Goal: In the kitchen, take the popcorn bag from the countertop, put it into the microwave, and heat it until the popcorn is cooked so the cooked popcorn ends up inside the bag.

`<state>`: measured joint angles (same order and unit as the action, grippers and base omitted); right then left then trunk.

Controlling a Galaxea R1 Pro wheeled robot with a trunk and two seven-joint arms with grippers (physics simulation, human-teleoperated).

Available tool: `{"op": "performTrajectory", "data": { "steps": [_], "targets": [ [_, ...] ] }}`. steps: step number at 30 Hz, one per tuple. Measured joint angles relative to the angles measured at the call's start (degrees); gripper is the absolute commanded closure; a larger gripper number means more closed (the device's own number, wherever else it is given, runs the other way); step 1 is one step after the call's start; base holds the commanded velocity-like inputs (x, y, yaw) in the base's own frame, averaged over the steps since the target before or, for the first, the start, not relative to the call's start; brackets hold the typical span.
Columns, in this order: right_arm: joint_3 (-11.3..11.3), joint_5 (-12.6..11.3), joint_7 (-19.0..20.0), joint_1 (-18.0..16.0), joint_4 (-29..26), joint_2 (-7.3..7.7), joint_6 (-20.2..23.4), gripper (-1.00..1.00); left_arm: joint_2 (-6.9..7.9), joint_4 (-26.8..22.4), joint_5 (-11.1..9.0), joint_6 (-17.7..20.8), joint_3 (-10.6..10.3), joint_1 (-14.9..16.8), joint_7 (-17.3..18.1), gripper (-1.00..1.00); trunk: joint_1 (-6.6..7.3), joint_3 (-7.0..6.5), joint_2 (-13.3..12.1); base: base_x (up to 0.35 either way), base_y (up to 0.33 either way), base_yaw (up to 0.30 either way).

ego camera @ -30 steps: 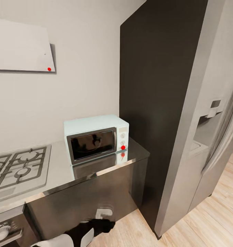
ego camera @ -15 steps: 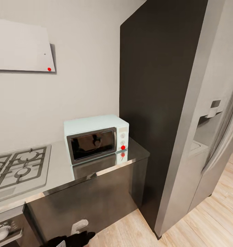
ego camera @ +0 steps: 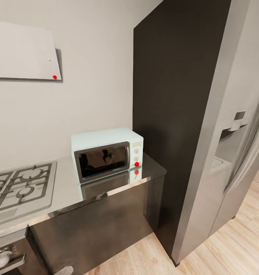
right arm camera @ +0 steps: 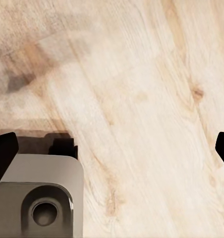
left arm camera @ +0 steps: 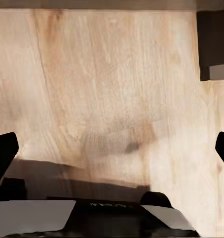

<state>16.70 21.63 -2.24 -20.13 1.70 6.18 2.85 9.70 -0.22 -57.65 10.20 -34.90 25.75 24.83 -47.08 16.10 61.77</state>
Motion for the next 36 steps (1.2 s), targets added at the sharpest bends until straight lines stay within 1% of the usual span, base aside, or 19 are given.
{"op": "performTrajectory", "data": {
  "steps": [1,3,4,5,6,7,9,10,11,16,36],
  "targets": [
    [0.0,0.0,0.0,0.0,0.0,0.0,0.0,-1.0,-0.47,0.0,4.1,-0.2,0.0,-1.6,-0.3,-1.0,0.0,0.0,0.0,0.0,0.0,0.0],
    [0.0,0.0,0.0,0.0,0.0,0.0,0.0,-1.0,-1.26,0.0,8.8,-0.6,0.0,-4.8,-0.7,-1.0,0.0,0.0,0.0,0.0,0.0,0.0],
    [0.0,0.0,0.0,0.0,0.0,-0.03,0.1,-1.0,-1.59,0.0,9.6,-1.0,0.2,-5.8,-0.7,-1.0,0.0,-0.01,0.0,0.0,0.0,0.0],
    [0.0,-0.1,0.0,0.0,0.0,-0.11,0.4,-1.0,-1.95,0.1,10.5,-2.3,0.1,-7.6,-0.8,-1.0,0.0,0.0,0.0,0.0,0.0,0.0],
    [0.0,-0.1,0.0,0.0,0.0,-0.12,0.5,-1.0,-2.1,0.1,10.7,-3.2,0.2,-8.7,-0.8,-1.0,0.0,-0.01,0.0,0.0,0.0,0.057],
    [0.0,-0.1,0.0,0.0,0.0,-0.08,0.5,-1.0,-2.46,0.1,11.0,-5.2,0.1,-10.4,-0.8,-1.0,0.0,0.0,0.0,0.0,0.0,0.129],
    [0.1,-0.1,0.0,0.0,0.0,0.0,0.5,-1.0,-3.34,0.1,11.0,-7.0,0.3,-11.8,-0.9,-1.0,0.0,-0.01,0.0,0.0,0.0,0.206],
    [0.1,-0.1,0.0,0.0,0.0,0.01,0.5,-1.0,-3.52,0.1,10.9,-7.2,0.3,-11.9,-0.9,-1.0,0.0,-0.01,0.0,0.0,0.0,0.252],
    [0.1,-0.1,0.0,0.0,0.0,0.03,0.5,-1.0,-4.01,0.1,11.0,-7.8,0.4,-12.2,-0.9,-1.0,0.0,-0.01,0.0,0.0,0.0,0.258],
    [0.0,-0.1,0.0,0.0,0.0,-0.02,0.6,-1.0,-4.24,0.1,10.4,-7.9,0.5,-12.4,-1.3,-1.0,0.0,-0.01,0.0,0.0,0.0,0.267],
    [0.0,-0.1,0.0,0.0,0.0,-0.04,0.1,-1.0,-4.35,0.1,10.4,-7.4,0.6,-12.4,-1.9,-1.0,0.0,-0.01,0.0,0.0,0.0,0.27]
  ]
}}
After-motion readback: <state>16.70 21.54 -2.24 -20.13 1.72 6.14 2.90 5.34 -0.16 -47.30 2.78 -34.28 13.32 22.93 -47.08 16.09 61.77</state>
